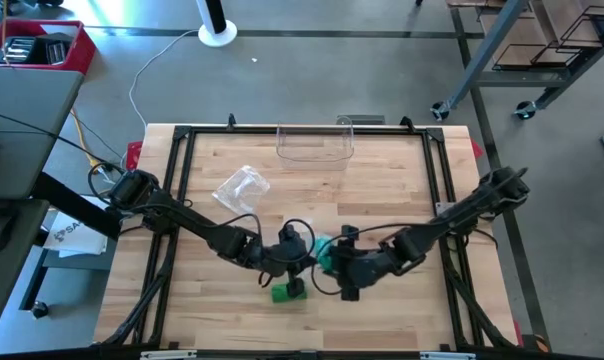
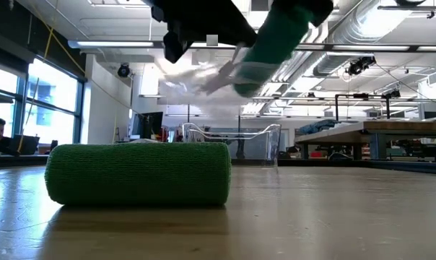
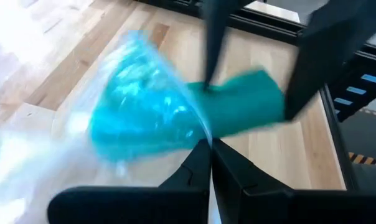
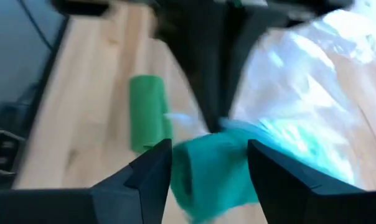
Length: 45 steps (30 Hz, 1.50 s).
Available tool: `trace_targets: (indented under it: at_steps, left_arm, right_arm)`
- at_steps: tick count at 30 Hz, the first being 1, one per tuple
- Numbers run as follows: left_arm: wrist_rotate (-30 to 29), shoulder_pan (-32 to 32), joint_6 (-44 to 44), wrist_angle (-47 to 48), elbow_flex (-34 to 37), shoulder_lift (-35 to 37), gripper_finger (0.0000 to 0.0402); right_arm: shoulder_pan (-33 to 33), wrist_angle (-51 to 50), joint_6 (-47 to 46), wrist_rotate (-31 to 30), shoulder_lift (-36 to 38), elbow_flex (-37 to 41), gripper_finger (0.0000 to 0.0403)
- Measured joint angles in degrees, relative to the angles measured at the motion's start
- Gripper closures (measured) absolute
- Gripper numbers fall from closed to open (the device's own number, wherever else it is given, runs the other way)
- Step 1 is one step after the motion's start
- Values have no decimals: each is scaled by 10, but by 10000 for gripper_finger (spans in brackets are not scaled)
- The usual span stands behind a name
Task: Roll bandage
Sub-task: Put blue bandage into transparent zip bag
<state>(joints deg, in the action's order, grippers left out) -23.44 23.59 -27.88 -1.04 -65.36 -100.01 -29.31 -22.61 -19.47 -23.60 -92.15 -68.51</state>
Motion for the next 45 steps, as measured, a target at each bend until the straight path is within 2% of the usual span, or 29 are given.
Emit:
trace_targets:
  at_steps: [8,13,15,19,25,28,30,33,38,40,45]
  left_arm:
    - [15,-7,-15,-4,0,0,401]
    - [23,-7,-15,-20,0,0,401]
    - [24,-7,-15,-20,0,0,401]
    - [42,-7,-12,-24,0,0,401]
    - [112,-4,24,-59,0,0,401]
    - [127,-1,36,-69,0,0,401]
    - [129,1,36,-67,0,0,401]
    - [122,1,35,-66,0,0,401]
    - [93,2,31,-68,0,0,401]
    - [90,1,33,-75,0,0,401]
    - [99,0,66,-119,1,0,401]
  right_arm:
    - [-48,-5,8,-22,39,-1,204]
    - [-80,13,82,27,40,-1,216]
    - [-81,13,94,49,32,-1,231]
    - [-58,6,88,49,9,-1,277]
    - [3,-10,45,-10,-27,-1,340]
    - [22,4,46,-45,-41,-1,360]
    - [24,14,60,-47,-44,-1,369]
    - [15,27,74,-27,-40,-1,374]
    - [-11,48,90,41,-38,-1,375]
    - [-19,50,90,41,-39,-1,375]
    - [-24,75,95,-4,-45,-1,375]
